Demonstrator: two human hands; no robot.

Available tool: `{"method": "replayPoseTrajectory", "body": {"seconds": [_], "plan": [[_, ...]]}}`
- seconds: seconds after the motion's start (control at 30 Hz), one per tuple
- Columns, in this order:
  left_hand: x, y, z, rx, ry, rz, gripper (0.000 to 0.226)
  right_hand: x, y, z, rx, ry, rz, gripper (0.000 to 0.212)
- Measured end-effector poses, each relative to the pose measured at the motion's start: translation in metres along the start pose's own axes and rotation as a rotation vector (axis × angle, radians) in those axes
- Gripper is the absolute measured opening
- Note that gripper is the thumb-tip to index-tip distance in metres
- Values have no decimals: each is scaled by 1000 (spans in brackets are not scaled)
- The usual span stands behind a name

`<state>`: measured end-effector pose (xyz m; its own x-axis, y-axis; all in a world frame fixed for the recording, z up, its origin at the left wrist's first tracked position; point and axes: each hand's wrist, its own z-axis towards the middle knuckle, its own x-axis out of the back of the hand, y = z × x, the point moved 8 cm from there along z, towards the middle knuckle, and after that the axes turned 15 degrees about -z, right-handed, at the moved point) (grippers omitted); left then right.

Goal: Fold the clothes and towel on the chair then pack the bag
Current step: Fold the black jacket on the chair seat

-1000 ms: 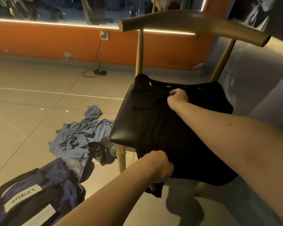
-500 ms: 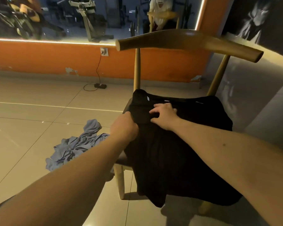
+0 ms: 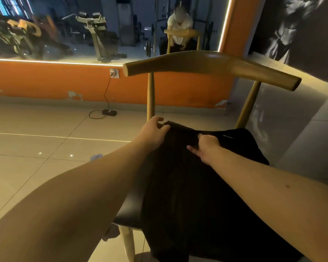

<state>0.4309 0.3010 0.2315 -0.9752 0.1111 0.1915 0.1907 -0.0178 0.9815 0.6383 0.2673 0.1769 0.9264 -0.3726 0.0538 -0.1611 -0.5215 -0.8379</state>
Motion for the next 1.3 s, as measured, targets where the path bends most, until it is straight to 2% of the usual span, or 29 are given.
{"method": "replayPoseTrajectory", "body": {"seconds": [0.07, 0.1, 0.17, 0.23, 0.27, 0.3, 0.37, 0.43, 0.5, 0.53, 0.6, 0.63, 0.73, 0.8, 0.83, 0.93, 1.07, 1.13, 1.2, 1.3], "plan": [[5, -6, 10, 32, 48, 50, 43, 11, 1, 7, -112, 27, 76, 30], [11, -13, 15, 45, 93, 93, 40, 17, -2, 13, -92, 38, -4, 34], [21, -27, 19, 76, 173, 219, 33, 24, -12, 26, 28, 112, -375, 43], [24, -43, 25, 128, 177, 298, 30, 32, -33, 34, 190, 357, -780, 41], [23, -50, 27, 153, 165, 313, 31, 29, -45, 32, 301, 446, -857, 38], [22, -53, 31, 166, 149, 327, 33, 19, -57, 29, 440, 453, -868, 38], [18, -55, 39, 158, 119, 375, 42, -24, -66, 22, 737, 200, -961, 45], [14, -57, 48, 133, 98, 427, 48, -69, -50, 16, 852, -68, -1288, 57], [14, -56, 57, 110, 96, 457, 42, -89, -36, 25, 858, -167, -1543, 60], [15, -55, 62, 88, 100, 463, 35, -93, -36, 32, 867, -143, -1580, 51], [16, -42, 75, 10, 105, 427, 24, -93, -45, 39, 905, -67, -1459, 28], [16, -34, 81, -30, 114, 387, 24, -90, -53, 43, 901, -40, -1342, 24], [19, -13, 97, -83, 188, 328, 32, -66, -86, 62, 791, 150, -1105, 22], [21, -19, 103, -19, 229, 381, 32, -43, -99, 77, 684, 298, -1115, 24], [21, -30, 105, 51, 228, 388, 31, -34, -100, 86, 617, 320, -1147, 26], [11, -63, 104, 255, 135, 340, 38, -24, -93, 105, 491, 271, -1283, 27], [-8, -65, 114, 238, 57, 430, 49, -26, -88, 111, 469, 206, -1333, 33], [-15, -63, 117, 200, 47, 499, 33, -27, -87, 112, 461, 168, -1312, 40], [-15, -60, 117, 168, 74, 491, 17, -31, -87, 114, 482, 106, -1252, 35], [-1, -57, 116, 169, 138, 412, 17, -37, -91, 109, 551, 77, -1166, 29]]}}
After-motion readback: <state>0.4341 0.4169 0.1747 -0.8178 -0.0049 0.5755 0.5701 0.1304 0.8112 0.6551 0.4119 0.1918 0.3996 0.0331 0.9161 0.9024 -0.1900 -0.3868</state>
